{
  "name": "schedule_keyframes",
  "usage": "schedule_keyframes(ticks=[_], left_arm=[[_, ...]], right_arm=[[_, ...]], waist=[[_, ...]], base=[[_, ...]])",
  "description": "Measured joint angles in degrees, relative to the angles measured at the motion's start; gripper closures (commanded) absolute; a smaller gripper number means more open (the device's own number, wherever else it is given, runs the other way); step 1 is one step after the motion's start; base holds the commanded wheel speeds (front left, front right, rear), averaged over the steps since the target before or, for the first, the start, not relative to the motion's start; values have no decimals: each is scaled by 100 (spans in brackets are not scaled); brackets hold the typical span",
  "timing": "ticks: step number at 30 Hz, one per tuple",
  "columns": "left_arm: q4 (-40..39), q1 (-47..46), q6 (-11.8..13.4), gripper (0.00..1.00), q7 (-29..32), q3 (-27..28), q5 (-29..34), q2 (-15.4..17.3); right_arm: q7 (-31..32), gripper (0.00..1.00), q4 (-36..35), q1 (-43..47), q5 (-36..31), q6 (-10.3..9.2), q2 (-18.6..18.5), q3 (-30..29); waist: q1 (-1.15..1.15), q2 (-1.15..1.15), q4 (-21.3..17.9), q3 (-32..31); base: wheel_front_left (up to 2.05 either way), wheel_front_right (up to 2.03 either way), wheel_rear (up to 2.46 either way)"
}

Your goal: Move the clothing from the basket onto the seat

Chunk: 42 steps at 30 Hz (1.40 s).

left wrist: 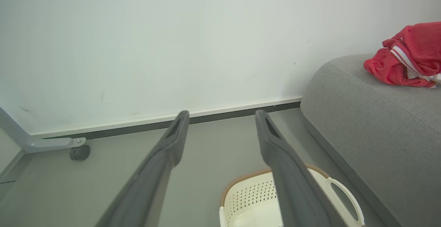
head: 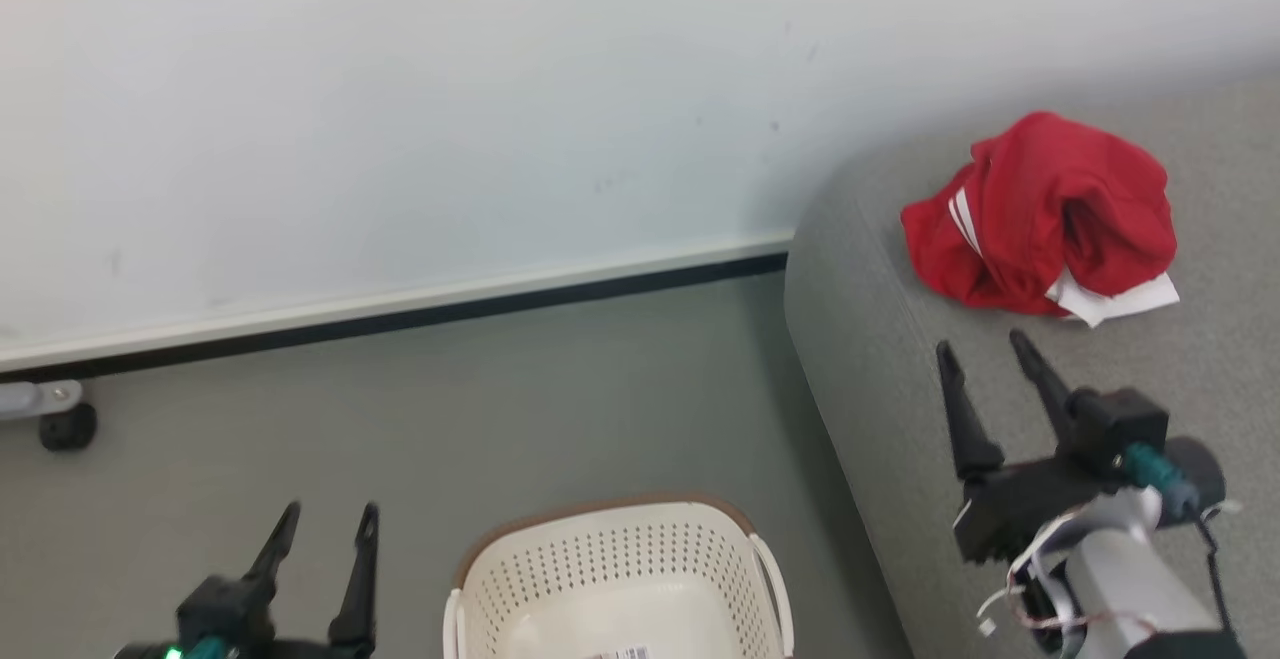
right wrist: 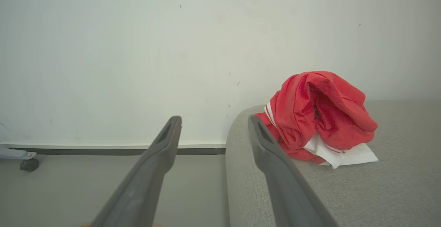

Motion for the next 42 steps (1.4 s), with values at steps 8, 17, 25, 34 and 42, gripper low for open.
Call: schedule_keyframes(ticks=[8,17,25,34,42], left_arm=[[-240,826,52,0,-44,337,-80,102],[-654,1460,92,0,-47,665,-80,77],[-994,1578,102,0,-48,817,14,-13],[-1245,1686,102,0,-48,966,137,-33],[-1258,1690,102,100,-42,980,344,-82]], right_arm=[[0,0,-702,960,-32,-248,140,74],[0,0,-1414,1691,-76,-405,64,0],[0,0,-1866,2259,-81,-548,44,-198],[0,0,-2194,2453,-81,-602,53,-325],[1,100,-2238,2563,-81,-644,68,-393]], waist=[[1,0,186,-420],[1,1,268,-545],[1,1,329,-512],[1,1,367,-456],[1,1,387,-412]], base=[[0,0,0],[0,0,0],[0,0,0],[0,0,0],[0,0,0]])
